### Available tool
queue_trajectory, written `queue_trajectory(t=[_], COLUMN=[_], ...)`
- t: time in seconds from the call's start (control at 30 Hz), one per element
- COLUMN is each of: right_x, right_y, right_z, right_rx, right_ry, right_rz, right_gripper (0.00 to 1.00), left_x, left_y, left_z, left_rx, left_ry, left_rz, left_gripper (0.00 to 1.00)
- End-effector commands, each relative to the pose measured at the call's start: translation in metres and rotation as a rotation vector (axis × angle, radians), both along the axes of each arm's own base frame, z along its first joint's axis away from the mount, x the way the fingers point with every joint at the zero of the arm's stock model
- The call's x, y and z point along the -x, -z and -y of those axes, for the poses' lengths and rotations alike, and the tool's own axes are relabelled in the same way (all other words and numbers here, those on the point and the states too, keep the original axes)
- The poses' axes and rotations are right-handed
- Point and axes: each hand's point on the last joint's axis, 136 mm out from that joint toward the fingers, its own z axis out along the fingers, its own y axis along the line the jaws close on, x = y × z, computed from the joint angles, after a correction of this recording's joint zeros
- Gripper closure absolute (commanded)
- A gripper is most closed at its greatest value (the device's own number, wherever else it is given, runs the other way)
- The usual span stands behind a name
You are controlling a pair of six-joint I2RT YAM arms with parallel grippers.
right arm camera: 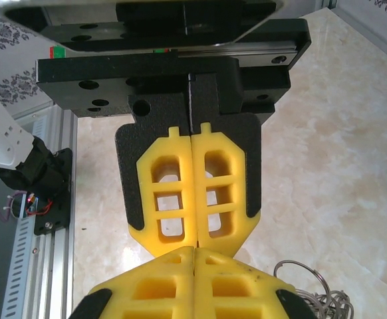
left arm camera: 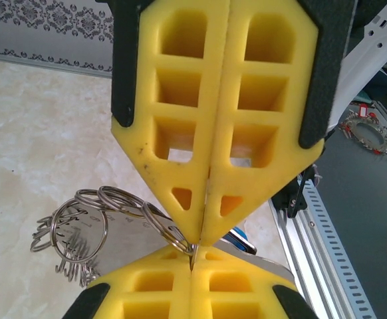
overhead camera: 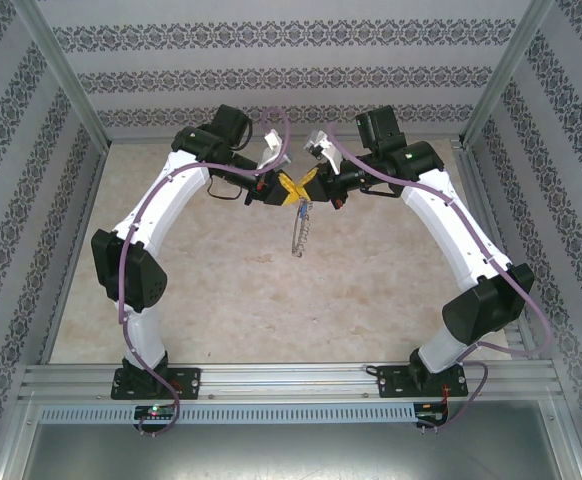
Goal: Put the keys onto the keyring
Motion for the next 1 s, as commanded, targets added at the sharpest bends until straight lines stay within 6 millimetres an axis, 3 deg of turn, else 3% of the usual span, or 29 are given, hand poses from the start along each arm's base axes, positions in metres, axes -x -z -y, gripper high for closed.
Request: queue_trajectory(t=[0.0, 0.2, 0.37, 0.53, 0.63, 0.8, 0.97], right_x=[0.007, 0.007, 0.008, 0.009, 0.009, 0.006, 0.004], right_y=[-0.003, -0.010, -0.009, -0.006, -0.007, -0.006, -0.006], right_z=[-0.010, -0.010, -0.009, -0.007, -0.005, -0.006, -0.005], right_rx=[-0.039, -0.054, -0.047, -0.048, -0.056, -0.059, -0.059], right_ry=[-0.047, -0.043, -0.041, -0.039, -0.037, -0.036, -0.030], right_rz=[-0.004, 0.011, 0.012, 0.005, 0.006, 0.002, 0.001], right_gripper=[1.00, 1.00, 1.00, 1.00, 1.00, 1.00, 1.00], left_x=[0.003, 0.003, 0.004, 0.006, 0.008, 0.015, 0.019], left_y=[-0.018, -0.018, -0.022, -0.022, -0.024, -0.029, -0.034], left_z=[0.005, 0.006, 0.003, 0.000, -0.002, -0.002, -0.003], left_rx=[0.066, 0.073, 0.063, 0.044, 0.044, 0.066, 0.080], left_ry=[0.035, 0.029, 0.019, 0.012, 0.019, 0.045, 0.053], left_rz=[0.048, 0.046, 0.070, 0.099, 0.112, 0.116, 0.125], left_gripper=[1.00, 1.00, 0.77, 0.72, 0.76, 0.99, 1.00])
